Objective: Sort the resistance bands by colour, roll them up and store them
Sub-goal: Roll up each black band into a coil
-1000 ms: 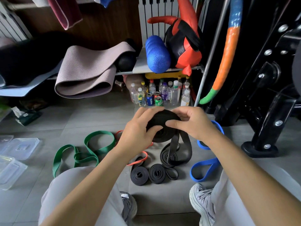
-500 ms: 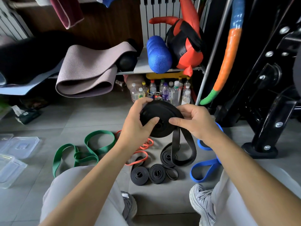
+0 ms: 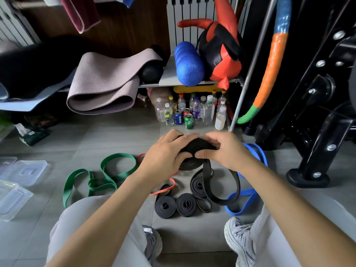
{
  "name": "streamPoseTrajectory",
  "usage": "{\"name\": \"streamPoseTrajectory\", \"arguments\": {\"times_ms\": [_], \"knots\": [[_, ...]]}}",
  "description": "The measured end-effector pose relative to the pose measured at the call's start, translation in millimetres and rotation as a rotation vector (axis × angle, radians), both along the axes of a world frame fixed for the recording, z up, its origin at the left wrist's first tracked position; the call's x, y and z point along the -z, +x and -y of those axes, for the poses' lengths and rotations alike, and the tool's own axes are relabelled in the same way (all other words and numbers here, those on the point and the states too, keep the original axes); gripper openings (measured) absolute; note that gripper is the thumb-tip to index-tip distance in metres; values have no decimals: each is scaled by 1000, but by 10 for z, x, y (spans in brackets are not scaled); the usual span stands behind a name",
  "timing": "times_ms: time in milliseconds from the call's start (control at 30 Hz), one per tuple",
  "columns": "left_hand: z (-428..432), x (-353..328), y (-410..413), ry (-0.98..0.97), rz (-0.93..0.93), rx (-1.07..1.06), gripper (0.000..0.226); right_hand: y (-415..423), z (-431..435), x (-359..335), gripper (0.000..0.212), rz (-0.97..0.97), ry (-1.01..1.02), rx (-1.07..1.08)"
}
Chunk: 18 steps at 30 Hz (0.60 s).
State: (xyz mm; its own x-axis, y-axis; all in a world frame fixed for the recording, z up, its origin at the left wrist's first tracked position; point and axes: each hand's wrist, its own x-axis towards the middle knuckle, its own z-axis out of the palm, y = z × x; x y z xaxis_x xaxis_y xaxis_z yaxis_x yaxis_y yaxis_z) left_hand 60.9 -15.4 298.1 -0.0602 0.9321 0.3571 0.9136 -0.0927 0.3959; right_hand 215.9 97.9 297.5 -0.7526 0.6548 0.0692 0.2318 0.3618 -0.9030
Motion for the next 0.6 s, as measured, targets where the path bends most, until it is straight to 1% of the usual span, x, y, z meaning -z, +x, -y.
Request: {"name": "streamPoseTrajectory", "arguments": {"times_ms": [133, 233, 333, 400, 500, 600], "knots": [[-14, 12, -8, 22, -43, -12, 47, 9, 2, -24, 31, 119, 131, 32], [-10, 1, -3, 44, -35, -11, 46, 8, 34, -74, 30, 123, 153, 25], [-1, -32, -14, 67, 46, -31, 46, 27, 22, -60, 18, 181, 148, -4], [4, -71, -51, 99, 131, -73, 46, 45, -21, 0, 24, 251, 176, 15], [28, -126, -152, 182, 196, -156, 46, 61, -116, 106, 10, 350, 206, 77], [80, -176, -258, 231, 237, -216, 47, 140, -167, 219, 20, 439, 207, 141]]}}
